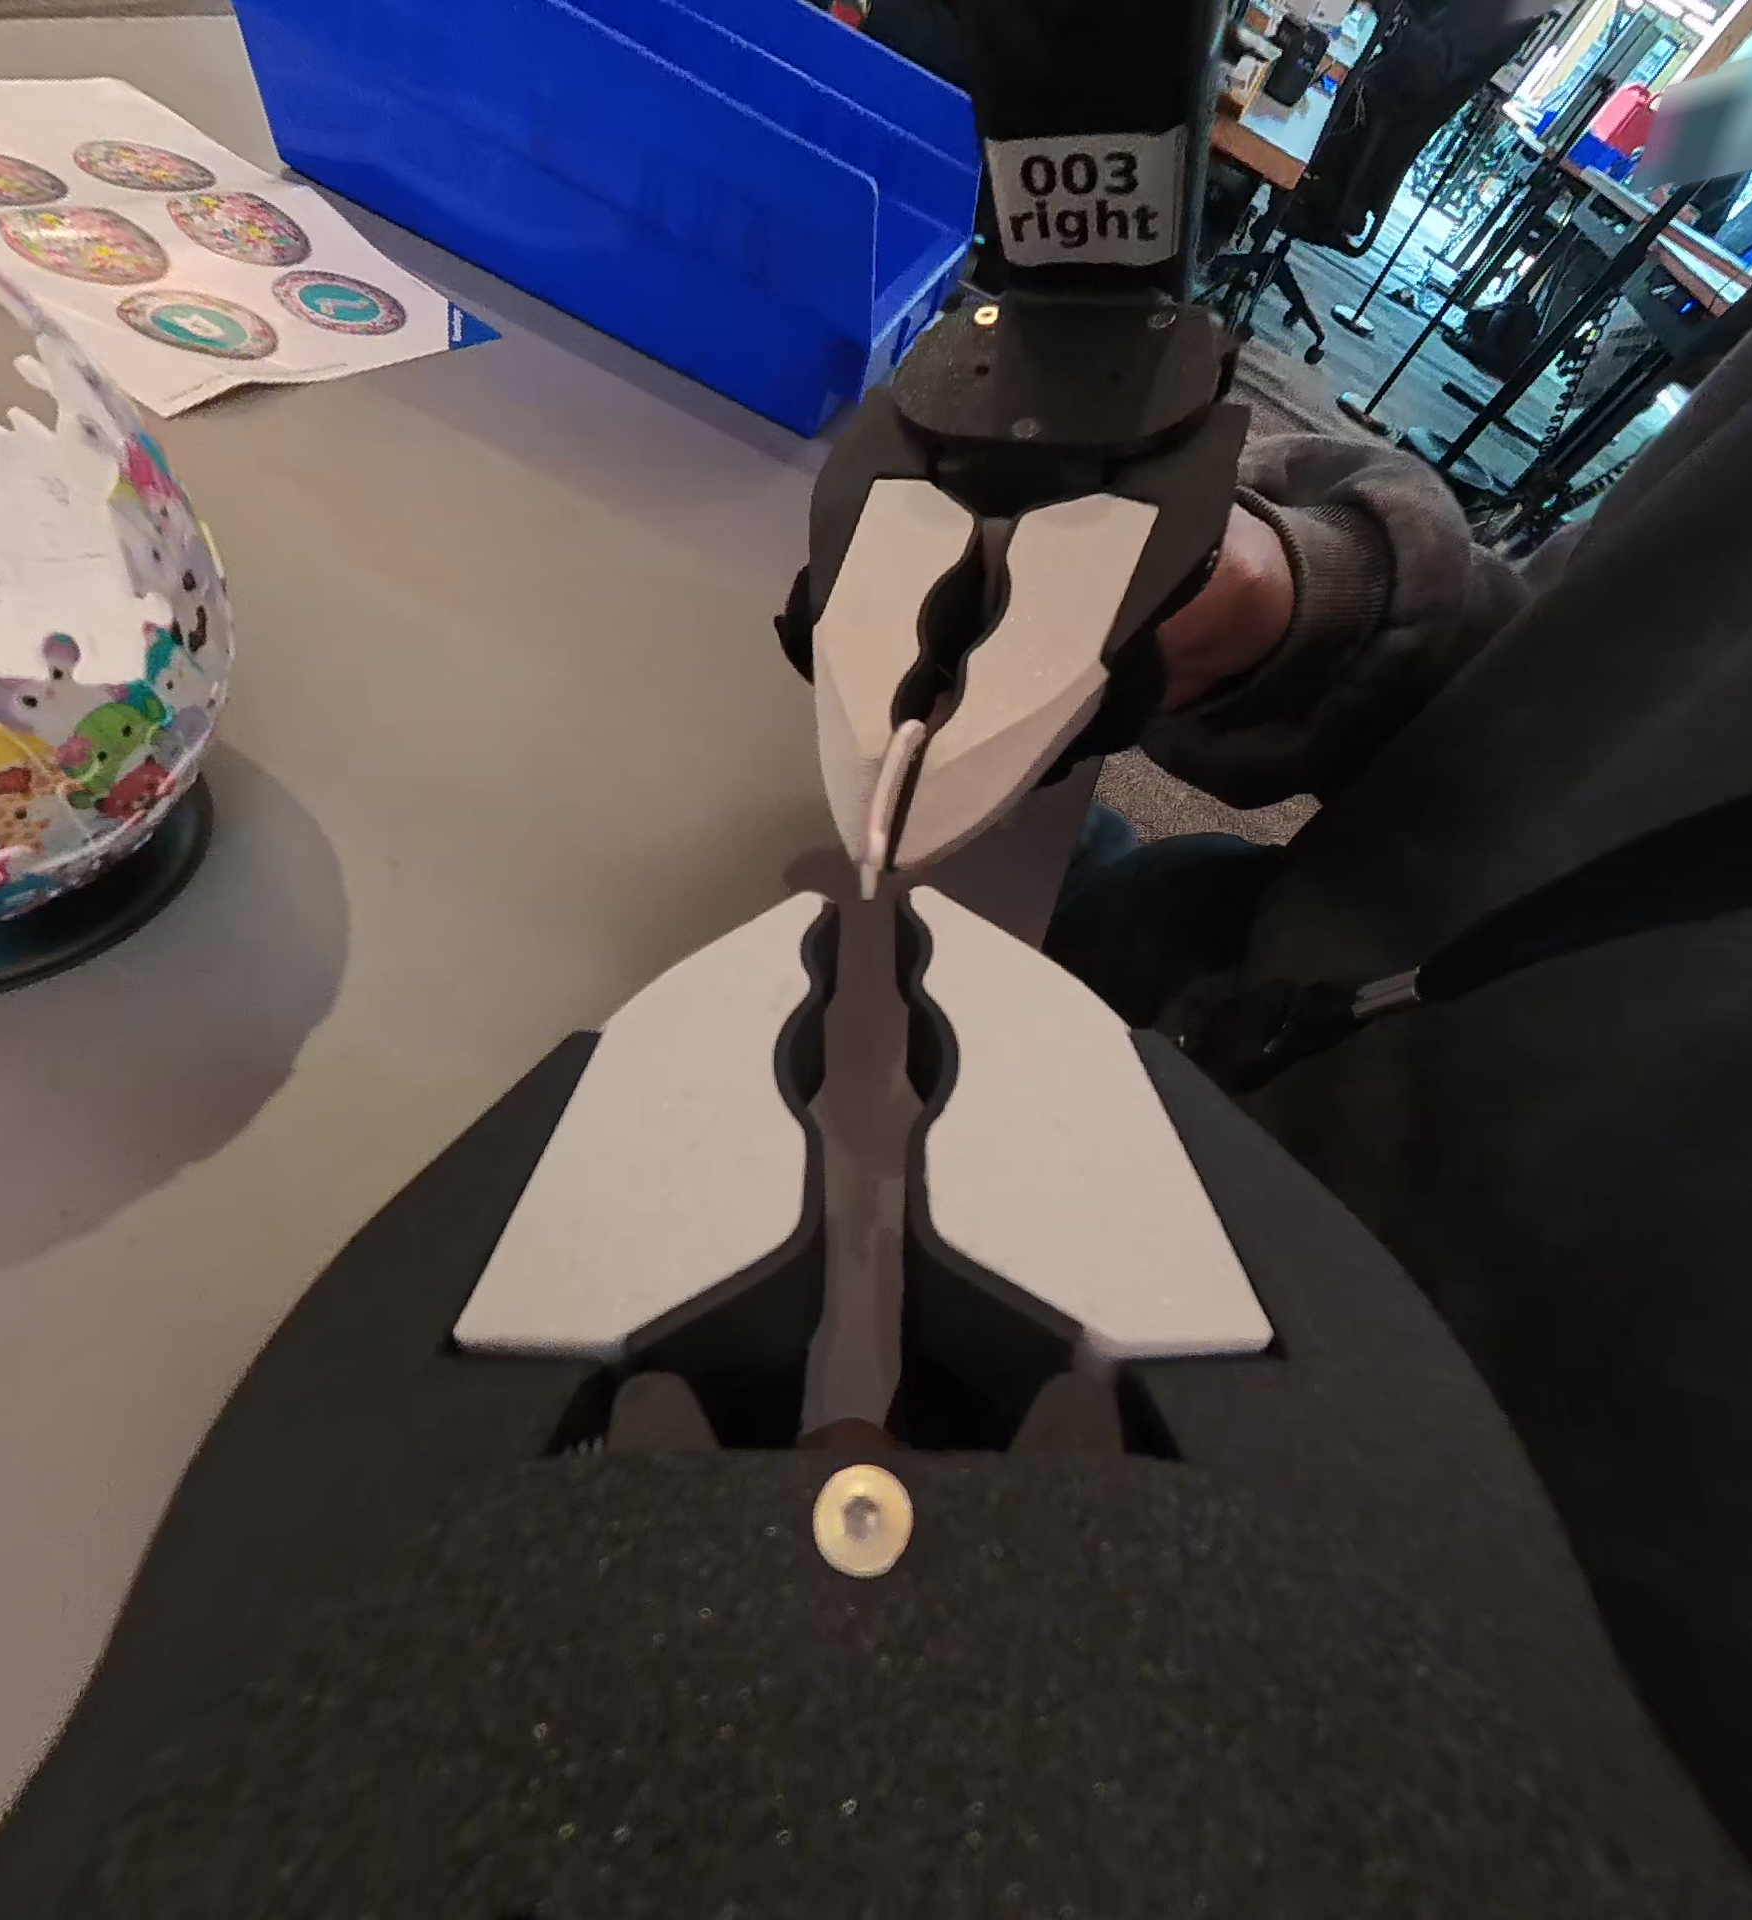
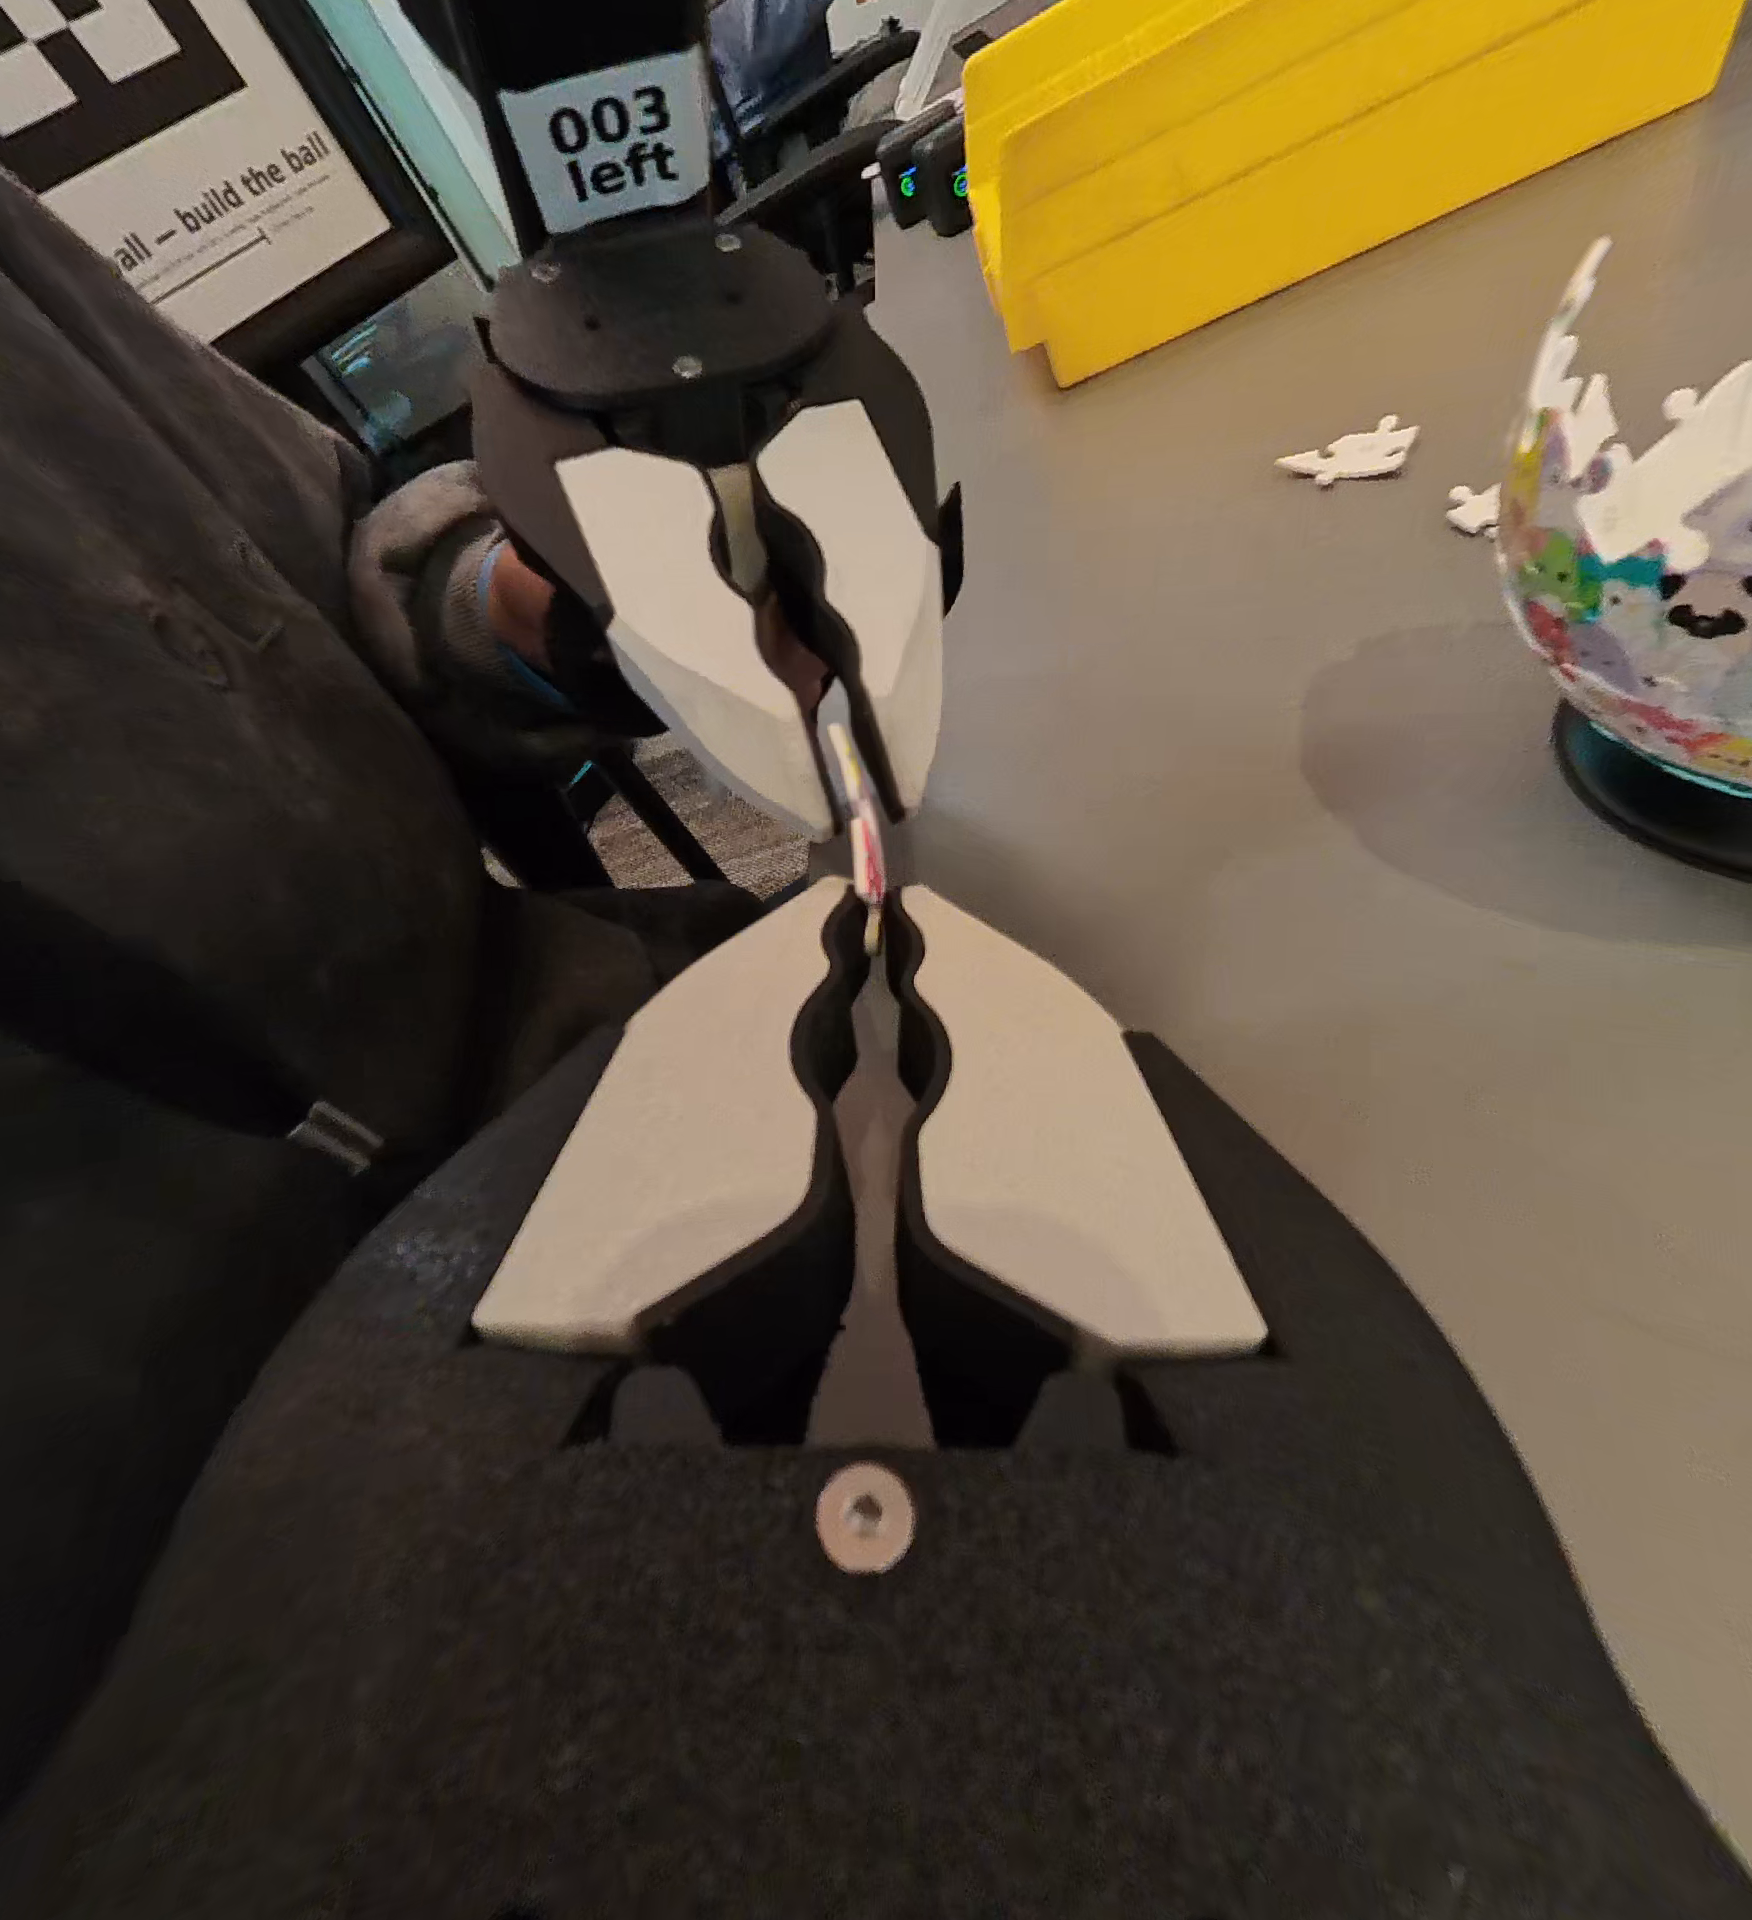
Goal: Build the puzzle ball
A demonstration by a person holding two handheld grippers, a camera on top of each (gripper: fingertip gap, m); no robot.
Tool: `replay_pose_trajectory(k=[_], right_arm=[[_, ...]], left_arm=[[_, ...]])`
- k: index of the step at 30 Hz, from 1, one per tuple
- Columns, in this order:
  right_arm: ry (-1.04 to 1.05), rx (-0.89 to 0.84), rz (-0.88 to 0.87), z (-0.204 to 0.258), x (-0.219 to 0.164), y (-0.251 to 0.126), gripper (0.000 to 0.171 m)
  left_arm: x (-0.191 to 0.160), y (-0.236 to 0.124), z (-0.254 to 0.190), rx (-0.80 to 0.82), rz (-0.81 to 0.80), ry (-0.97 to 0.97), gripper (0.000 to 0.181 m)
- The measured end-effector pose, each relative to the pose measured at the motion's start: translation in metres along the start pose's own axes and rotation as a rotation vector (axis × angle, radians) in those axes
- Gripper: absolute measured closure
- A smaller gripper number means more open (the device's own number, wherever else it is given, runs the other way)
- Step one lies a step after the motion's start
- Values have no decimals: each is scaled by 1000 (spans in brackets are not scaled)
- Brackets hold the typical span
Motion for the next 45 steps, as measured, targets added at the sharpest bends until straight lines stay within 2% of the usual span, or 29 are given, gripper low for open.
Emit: replay_pose_trajectory(k=[5,7,13,45], right_arm=[[-6,25,44,-1,-4,8,168],[3,36,31,-1,-2,9,168],[21,44,18,-5,-1,10,168],[13,-7,-16,-11,3,-7,168]], left_arm=[[-3,1,3,-76,-6,-72,170],[-5,1,4,-105,4,-94,177],[-5,1,7,-58,17,-69,179],[-17,13,8,-67,116,-64,179]])
Point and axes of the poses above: each gripper's, where its closed fingertips meet, y out along the fingers, x out of its top, z = x × y across the jaws, the point moved 6 cm from there along -y, back along the fingers, and after that the axes turned 5 degrees about y, right-handed, at the moved point
